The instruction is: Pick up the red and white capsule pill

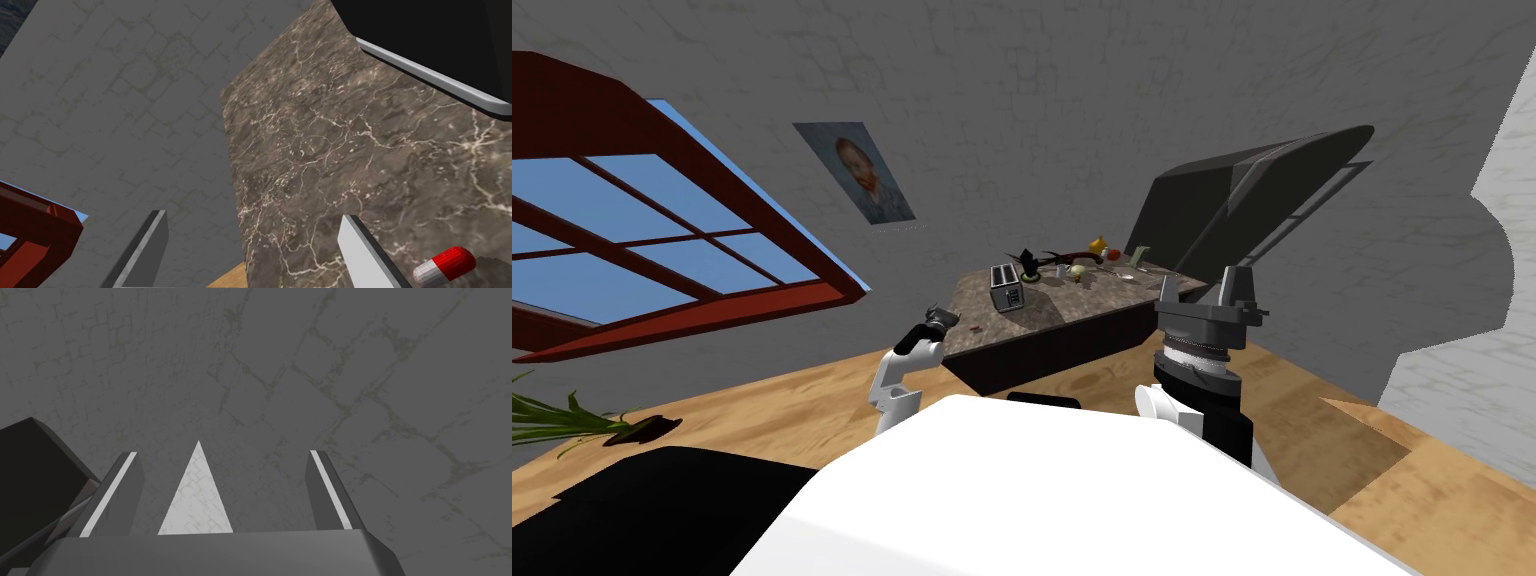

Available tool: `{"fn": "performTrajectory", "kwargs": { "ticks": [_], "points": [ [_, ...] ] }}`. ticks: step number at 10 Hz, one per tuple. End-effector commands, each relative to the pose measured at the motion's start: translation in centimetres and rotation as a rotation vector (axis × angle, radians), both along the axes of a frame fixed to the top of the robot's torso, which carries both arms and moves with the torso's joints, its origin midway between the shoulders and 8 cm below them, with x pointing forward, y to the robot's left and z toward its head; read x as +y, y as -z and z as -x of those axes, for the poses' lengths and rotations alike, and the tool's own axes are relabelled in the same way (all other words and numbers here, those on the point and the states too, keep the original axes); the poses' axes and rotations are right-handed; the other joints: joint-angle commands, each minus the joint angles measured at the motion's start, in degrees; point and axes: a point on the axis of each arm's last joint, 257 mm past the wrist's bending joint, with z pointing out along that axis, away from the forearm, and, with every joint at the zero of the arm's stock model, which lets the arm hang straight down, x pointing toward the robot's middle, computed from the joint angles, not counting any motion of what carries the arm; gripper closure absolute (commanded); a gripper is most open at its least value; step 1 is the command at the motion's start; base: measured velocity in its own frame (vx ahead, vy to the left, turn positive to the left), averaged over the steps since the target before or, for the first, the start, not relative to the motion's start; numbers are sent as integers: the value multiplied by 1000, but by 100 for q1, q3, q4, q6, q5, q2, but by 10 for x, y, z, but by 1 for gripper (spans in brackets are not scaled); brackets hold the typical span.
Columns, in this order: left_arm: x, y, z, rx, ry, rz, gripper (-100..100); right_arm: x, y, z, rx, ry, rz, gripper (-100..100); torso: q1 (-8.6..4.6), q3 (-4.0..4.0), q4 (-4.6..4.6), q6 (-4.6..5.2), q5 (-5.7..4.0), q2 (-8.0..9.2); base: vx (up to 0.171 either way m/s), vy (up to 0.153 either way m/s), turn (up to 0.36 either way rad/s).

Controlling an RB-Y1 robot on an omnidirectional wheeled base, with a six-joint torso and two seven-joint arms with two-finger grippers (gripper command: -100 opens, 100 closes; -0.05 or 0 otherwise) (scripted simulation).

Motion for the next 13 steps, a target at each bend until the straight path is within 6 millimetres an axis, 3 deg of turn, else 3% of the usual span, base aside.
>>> {"fn": "performTrajectory", "kwargs": {
  "ticks": [1,4,6,13],
  "points": [
    [6,18,4,38,-31,66,-100,0,0,0,0,0,0,0,0,0,0,0,0,0,19,-26,-44],
    [10,33,8,77,-59,123,-100,0,0,0,0,0,0,0,-1,0,0,1,0,-1,15,-19,-36],
    [14,55,15,119,-109,225,-100,0,0,0,0,0,0,0,1,0,0,0,0,0,23,-20,-59],
    [9,104,35,231,-207,427,-100,0,0,0,0,0,0,0,3,-2,-1,0,1,-4,21,-11,-35]
  ]
}}
